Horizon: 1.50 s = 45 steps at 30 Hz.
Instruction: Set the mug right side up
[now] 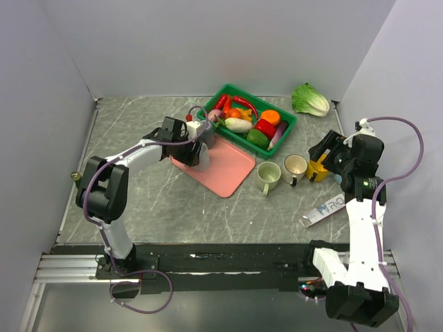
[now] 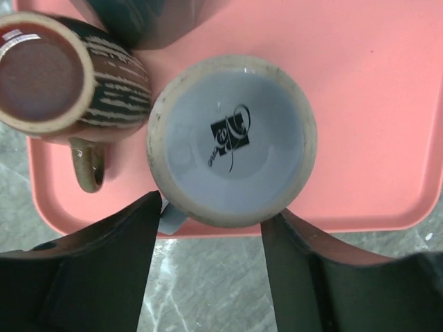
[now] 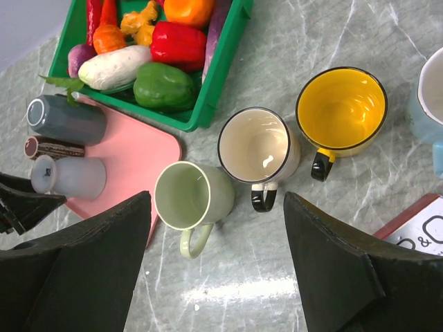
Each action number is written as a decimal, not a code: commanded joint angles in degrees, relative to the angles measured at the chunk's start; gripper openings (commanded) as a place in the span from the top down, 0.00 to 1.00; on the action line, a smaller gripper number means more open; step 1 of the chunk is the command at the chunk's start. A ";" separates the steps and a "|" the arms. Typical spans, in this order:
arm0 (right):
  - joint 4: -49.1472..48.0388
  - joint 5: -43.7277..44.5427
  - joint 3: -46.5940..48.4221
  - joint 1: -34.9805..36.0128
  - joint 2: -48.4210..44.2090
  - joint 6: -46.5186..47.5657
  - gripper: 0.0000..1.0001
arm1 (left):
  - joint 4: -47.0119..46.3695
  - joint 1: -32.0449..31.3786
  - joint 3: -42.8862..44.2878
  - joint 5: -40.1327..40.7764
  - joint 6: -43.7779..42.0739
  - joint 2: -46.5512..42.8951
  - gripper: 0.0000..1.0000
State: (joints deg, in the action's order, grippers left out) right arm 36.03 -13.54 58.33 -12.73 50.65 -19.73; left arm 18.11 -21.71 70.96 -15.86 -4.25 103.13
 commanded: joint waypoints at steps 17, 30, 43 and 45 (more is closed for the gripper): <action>0.71 1.59 -0.85 0.16 -2.58 0.83 0.17 | -5.72 -0.17 -3.99 1.71 3.46 -3.29 0.73; 0.44 1.24 -0.58 0.16 -2.49 0.83 0.17 | -6.59 -1.05 -4.25 6.10 3.81 -1.71 0.56; 0.71 1.41 -0.67 0.08 -2.84 0.83 0.17 | -6.68 -1.84 -3.81 6.98 3.90 -0.30 0.56; 0.97 1.41 -0.58 0.16 -3.02 0.83 0.17 | -6.94 -1.93 -3.81 6.98 3.90 -0.30 0.60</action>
State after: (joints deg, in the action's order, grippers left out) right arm 37.10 -12.91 57.60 -12.73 48.93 -19.59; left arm 13.43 -23.22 66.76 -9.63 -0.38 102.50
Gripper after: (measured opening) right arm 0.829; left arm 0.439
